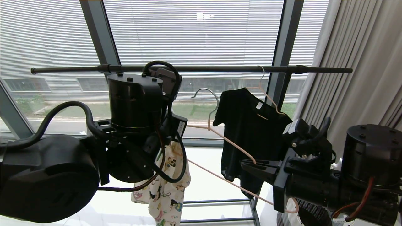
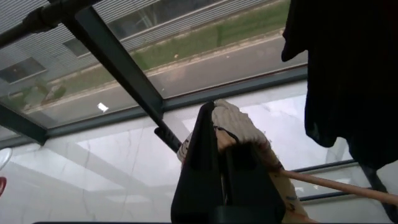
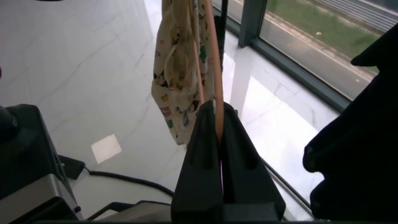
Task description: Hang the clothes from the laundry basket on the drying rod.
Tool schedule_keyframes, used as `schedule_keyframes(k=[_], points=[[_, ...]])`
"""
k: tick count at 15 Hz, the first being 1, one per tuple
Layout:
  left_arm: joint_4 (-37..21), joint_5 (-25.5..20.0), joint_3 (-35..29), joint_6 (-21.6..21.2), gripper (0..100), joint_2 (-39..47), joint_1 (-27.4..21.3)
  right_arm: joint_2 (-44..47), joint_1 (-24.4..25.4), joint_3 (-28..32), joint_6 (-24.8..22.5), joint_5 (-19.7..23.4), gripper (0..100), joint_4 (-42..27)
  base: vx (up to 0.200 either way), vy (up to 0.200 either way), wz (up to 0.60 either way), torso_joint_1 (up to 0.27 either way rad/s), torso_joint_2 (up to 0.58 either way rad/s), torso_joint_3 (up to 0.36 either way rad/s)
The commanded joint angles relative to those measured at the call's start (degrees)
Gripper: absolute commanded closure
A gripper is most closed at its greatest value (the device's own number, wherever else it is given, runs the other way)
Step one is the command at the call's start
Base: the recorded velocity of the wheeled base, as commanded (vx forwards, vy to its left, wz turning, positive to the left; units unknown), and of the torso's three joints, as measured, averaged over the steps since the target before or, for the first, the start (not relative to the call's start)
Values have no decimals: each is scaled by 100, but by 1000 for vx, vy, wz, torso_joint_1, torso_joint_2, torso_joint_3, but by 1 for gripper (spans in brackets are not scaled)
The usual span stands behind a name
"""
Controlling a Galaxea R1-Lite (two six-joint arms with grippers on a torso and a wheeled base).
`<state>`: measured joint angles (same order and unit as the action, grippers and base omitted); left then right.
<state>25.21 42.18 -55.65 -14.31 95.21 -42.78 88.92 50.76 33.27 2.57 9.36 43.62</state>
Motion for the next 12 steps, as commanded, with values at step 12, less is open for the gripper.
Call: schedule_keyframes(k=[12], points=[[37,-632,-104,174,100,-336,-583,943,145,883,279,-189,100,42,0,0,0,0,0,0]])
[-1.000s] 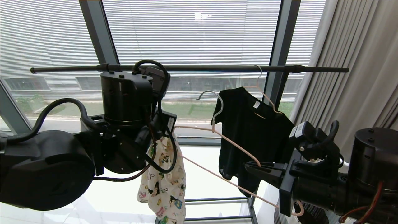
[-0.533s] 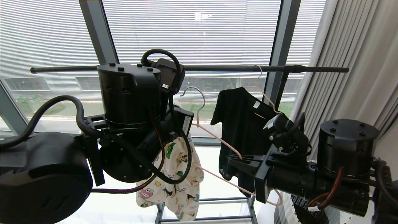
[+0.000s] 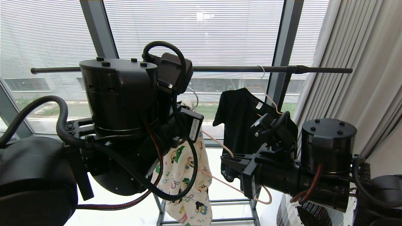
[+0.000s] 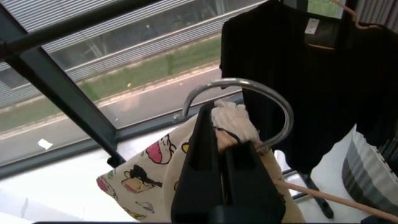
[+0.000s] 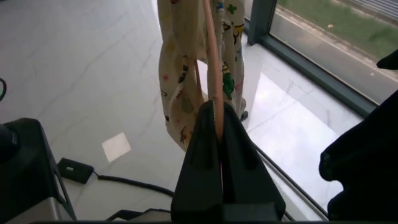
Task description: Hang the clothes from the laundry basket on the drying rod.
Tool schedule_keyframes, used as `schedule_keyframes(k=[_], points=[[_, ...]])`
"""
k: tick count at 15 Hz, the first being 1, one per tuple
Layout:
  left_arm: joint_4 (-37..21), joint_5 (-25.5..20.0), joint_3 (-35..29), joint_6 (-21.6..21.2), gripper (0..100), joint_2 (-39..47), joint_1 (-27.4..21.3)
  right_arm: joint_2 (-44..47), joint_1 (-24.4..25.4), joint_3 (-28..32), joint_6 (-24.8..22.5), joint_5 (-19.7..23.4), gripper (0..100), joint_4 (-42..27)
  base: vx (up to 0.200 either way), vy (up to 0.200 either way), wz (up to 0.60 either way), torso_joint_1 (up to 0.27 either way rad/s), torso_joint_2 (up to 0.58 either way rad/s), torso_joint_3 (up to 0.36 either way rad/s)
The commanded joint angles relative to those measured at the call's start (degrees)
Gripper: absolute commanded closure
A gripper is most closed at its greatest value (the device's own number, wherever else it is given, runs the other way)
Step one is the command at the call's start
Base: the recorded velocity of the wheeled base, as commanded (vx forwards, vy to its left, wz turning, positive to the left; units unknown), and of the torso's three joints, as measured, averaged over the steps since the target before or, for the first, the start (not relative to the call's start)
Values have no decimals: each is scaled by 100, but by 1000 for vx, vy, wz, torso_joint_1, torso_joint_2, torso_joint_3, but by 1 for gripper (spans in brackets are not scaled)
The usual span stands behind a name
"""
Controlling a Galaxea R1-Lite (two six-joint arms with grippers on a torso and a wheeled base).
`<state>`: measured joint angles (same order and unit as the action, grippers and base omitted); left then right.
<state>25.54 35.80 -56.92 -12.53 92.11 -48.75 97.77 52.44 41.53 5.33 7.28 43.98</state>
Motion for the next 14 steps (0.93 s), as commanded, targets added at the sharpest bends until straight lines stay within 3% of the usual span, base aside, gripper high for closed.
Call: schedule_keyframes(k=[1,4,5,11,14], points=[[4,6,40,-4,100,-27,103,49,-32,65,65,-121,100,5,0,0,0,0,0,0],[4,6,40,-12,100,-35,322,14,-32,65,83,-271,100,93,0,0,0,0,0,0],[12,6,40,-12,0,-35,340,23,-32,65,91,-280,100,216,0,0,0,0,0,0],[4,14,172,-39,0,-325,410,5,-41,57,109,-482,100,269,0,0,0,0,0,0],[4,-126,700,-461,0,-809,762,-135,-59,30,74,-464,100,277,0,0,0,0,0,0]])
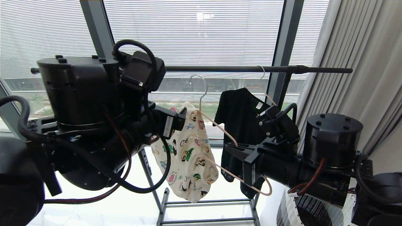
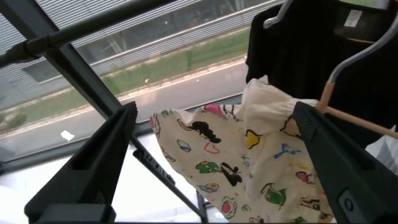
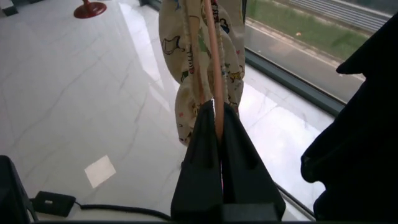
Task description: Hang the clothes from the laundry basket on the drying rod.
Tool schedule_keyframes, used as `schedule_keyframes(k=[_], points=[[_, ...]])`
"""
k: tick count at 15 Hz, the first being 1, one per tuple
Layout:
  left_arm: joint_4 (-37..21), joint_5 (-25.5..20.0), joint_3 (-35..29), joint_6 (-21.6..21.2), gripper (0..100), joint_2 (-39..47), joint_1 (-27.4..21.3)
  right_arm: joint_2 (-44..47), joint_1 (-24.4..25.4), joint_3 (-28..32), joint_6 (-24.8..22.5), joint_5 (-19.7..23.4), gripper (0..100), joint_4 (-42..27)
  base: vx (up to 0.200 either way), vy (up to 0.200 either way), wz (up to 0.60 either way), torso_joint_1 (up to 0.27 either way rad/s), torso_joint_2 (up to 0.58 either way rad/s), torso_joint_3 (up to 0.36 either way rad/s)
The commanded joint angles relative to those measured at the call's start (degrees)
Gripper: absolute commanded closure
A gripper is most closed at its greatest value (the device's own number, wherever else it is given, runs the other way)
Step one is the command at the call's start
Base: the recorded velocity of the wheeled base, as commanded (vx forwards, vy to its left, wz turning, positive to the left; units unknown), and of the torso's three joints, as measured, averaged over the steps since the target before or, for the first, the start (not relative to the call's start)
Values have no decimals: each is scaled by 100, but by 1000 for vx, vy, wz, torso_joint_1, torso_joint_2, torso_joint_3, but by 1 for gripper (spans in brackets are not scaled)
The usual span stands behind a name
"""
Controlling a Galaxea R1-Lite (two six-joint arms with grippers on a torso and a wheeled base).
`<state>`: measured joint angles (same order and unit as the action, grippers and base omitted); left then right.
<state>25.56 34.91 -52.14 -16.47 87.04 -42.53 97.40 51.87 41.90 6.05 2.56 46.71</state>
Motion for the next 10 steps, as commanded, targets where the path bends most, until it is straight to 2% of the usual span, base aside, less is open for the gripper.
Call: schedule_keyframes(k=[1,5,6,8,10], points=[[1,-327,441,-76,0,-460,210,-213,-2,-59,-42,8,100,4,0,0,0,0,0,0],[10,-2032,1320,-137,0,-1145,210,-1092,7,-885,-499,359,100,-4,0,0,0,0,0,0],[10,-2314,1452,-339,0,-1251,210,-1329,7,-1149,-587,491,100,-13,0,0,0,0,0,0],[10,-2437,1566,-410,0,-1312,175,-1813,16,-1641,-701,860,100,-101,0,0,0,0,0,0],[10,-2639,1777,-418,0,-1312,-62,-2305,25,-1782,-772,1054,100,-505,0,0,0,0,0,0]])
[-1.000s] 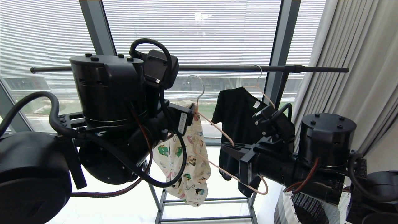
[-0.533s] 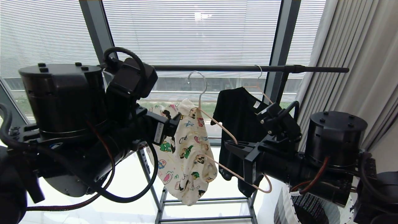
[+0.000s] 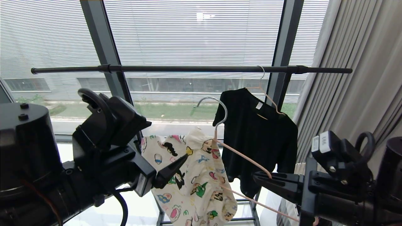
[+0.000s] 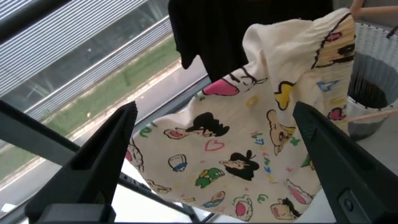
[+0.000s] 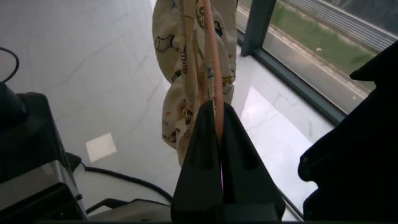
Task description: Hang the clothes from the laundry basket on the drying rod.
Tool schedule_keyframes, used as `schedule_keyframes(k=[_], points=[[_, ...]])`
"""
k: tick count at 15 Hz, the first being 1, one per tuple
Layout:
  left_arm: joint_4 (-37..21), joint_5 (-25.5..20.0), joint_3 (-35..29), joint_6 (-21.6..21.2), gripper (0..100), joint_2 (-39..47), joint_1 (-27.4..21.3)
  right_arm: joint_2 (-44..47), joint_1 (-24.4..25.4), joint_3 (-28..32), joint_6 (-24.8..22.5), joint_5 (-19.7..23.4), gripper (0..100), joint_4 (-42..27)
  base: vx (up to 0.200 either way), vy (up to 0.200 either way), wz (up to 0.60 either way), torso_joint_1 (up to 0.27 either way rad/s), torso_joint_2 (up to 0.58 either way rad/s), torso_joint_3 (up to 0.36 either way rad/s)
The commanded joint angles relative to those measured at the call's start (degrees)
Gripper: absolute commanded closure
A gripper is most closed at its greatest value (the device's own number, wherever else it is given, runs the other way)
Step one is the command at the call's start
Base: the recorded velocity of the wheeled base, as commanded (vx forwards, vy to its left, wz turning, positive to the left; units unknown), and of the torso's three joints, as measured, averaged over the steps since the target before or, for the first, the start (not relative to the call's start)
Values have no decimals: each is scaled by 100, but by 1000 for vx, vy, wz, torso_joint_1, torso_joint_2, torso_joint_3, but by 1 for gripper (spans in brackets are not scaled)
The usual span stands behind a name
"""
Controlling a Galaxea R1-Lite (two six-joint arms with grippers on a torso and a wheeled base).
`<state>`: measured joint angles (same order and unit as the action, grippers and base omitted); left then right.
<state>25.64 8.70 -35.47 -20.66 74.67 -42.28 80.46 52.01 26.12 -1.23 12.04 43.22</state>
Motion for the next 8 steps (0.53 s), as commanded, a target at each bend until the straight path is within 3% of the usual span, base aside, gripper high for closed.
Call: schedule_keyframes(k=[1,8], points=[[3,-88,199,1,0,-66,-97,-777,20,-213,-79,184,100,-340,0,0,0,0,0,0],[3,-317,436,10,0,48,-466,-1472,178,-222,-325,1090,100,-1474,0,0,0,0,0,0]])
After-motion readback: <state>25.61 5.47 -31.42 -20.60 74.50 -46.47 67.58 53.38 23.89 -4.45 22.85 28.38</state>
